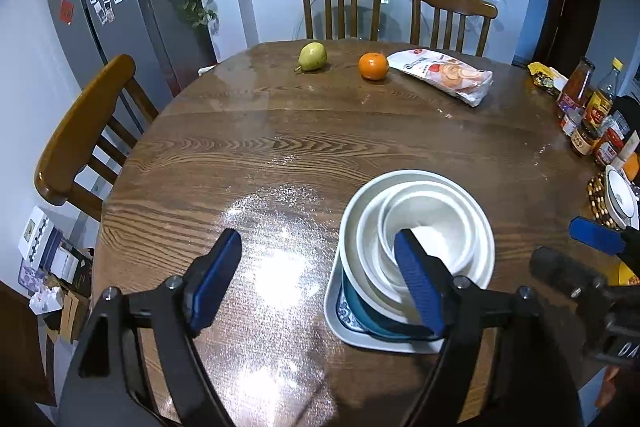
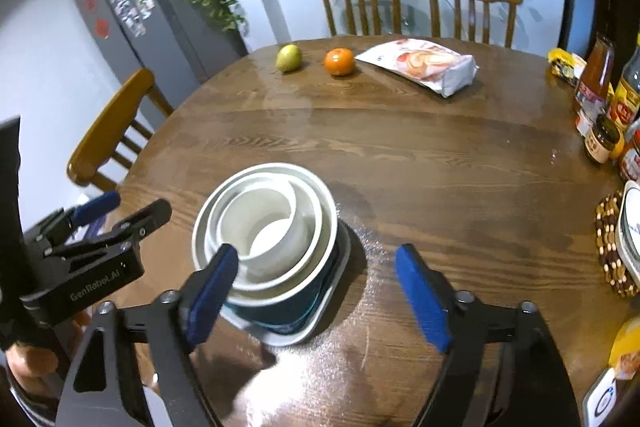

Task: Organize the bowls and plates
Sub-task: 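Withdraw both grippers from the stacked dishes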

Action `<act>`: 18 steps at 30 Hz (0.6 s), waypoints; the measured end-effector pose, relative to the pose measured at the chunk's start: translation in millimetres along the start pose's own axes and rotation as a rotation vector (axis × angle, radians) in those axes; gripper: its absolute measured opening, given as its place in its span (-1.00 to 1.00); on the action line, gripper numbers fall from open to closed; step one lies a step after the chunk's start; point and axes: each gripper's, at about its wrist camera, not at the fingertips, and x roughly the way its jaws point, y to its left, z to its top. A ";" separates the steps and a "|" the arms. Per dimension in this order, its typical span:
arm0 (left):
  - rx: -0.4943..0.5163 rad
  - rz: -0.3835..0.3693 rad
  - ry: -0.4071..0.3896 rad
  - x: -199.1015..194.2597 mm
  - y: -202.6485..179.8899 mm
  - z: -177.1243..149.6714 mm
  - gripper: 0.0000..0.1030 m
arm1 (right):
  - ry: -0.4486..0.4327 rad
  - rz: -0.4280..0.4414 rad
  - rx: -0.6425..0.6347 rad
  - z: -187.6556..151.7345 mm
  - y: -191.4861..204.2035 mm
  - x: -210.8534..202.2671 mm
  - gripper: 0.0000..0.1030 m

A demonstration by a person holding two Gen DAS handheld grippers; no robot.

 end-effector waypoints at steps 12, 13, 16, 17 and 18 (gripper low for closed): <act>0.009 0.034 0.002 -18.6 -4.0 -19.1 0.97 | 0.014 -0.008 -0.093 -26.4 17.3 -4.9 0.84; 0.016 0.039 0.001 -20.4 -5.5 -20.4 0.97 | 0.015 -0.010 -0.096 -28.1 18.3 -5.0 0.84; 0.028 0.041 -0.006 -26.3 -7.8 -25.2 0.97 | 0.018 -0.010 -0.102 -32.1 21.0 -5.1 0.84; 0.029 0.041 -0.006 -28.0 -8.5 -26.8 0.97 | 0.020 -0.008 -0.103 -33.2 21.8 -5.2 0.84; 0.030 0.041 -0.007 -29.1 -8.4 -28.1 0.97 | 0.020 -0.007 -0.105 -34.4 22.7 -5.2 0.84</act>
